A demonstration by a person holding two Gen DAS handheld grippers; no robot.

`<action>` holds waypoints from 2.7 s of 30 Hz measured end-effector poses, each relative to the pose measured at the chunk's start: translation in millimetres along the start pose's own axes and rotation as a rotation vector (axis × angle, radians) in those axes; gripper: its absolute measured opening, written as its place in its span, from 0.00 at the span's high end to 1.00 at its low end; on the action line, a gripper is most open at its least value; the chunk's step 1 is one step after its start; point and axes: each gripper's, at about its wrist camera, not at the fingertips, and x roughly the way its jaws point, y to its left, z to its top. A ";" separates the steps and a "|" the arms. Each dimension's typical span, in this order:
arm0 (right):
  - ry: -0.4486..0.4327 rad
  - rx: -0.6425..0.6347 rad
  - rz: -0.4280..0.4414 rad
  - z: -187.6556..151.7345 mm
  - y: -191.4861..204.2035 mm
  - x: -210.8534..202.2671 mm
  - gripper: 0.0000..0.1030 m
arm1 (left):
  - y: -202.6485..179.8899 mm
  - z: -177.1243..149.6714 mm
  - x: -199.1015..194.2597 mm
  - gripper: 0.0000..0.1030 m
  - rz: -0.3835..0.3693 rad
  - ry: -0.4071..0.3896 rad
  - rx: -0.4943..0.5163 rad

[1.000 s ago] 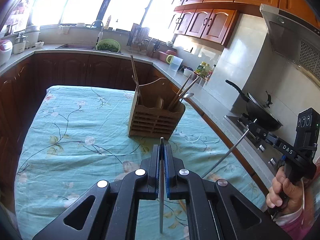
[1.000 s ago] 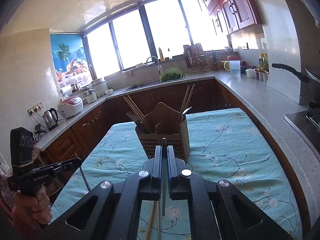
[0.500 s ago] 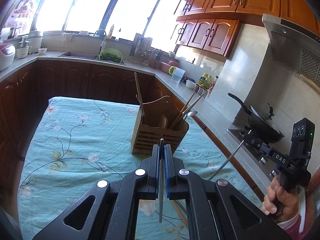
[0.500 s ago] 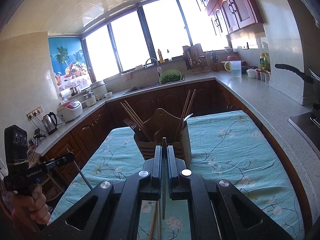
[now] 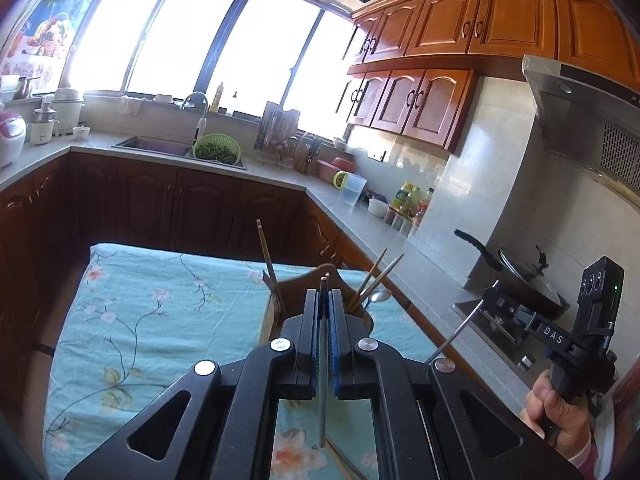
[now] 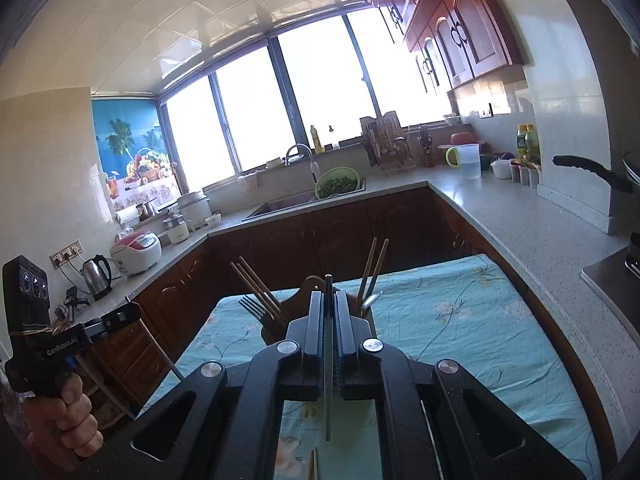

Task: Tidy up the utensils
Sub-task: 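Lower the left gripper's chopstick into the caddy while the right gripper lowers its own, then open both grippers to release the chopsticks and pull back from the caddy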

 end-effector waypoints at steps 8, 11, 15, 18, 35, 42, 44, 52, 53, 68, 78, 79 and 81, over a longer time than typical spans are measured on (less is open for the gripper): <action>-0.080 -0.016 -0.002 42.3 3.5 25.2 0.96 | -2.6 32.7 30.6 0.98 0.015 -0.086 0.013; -0.107 -0.013 -0.015 55.5 1.4 37.1 0.96 | -1.5 40.4 49.2 0.98 0.027 -0.111 0.011; -0.124 0.003 -0.028 62.6 -5.9 54.1 0.96 | 3.8 44.3 78.4 0.98 0.046 -0.139 -0.008; -0.118 0.015 -0.035 59.7 -12.2 66.7 0.96 | 10.5 37.4 94.8 0.98 0.070 -0.167 -0.023; 0.008 0.095 -0.058 -5.2 -35.3 123.0 0.96 | 32.1 -30.0 177.6 0.98 0.115 -0.048 -0.122; 0.025 0.118 -0.065 -11.5 -40.0 127.4 0.96 | 34.8 -22.7 191.5 0.97 0.101 -0.012 -0.114; 0.027 0.117 -0.069 -11.4 -38.0 127.8 0.96 | 38.2 -20.6 187.9 0.97 0.105 -0.019 -0.109; 0.028 0.120 -0.067 -11.5 -37.4 129.0 0.96 | 39.0 -22.6 182.0 0.97 0.110 -0.016 -0.096; 0.028 0.122 -0.066 -11.5 -36.8 129.0 0.96 | 39.1 -23.9 181.3 0.97 0.112 -0.016 -0.095; 0.048 0.124 -0.071 -11.6 -37.4 128.7 0.88 | 34.9 -26.5 175.8 0.95 0.136 0.007 -0.082; -0.011 0.156 -0.060 -16.6 -40.9 91.8 0.34 | 29.0 -34.4 137.2 0.53 0.166 -0.016 -0.099; -0.012 0.155 -0.054 -20.6 -40.8 87.9 0.26 | 27.8 -38.9 131.7 0.46 0.180 -0.020 -0.098; -0.010 0.157 -0.052 -30.9 -40.2 80.6 0.21 | 24.1 -48.5 121.0 0.35 0.211 -0.028 -0.085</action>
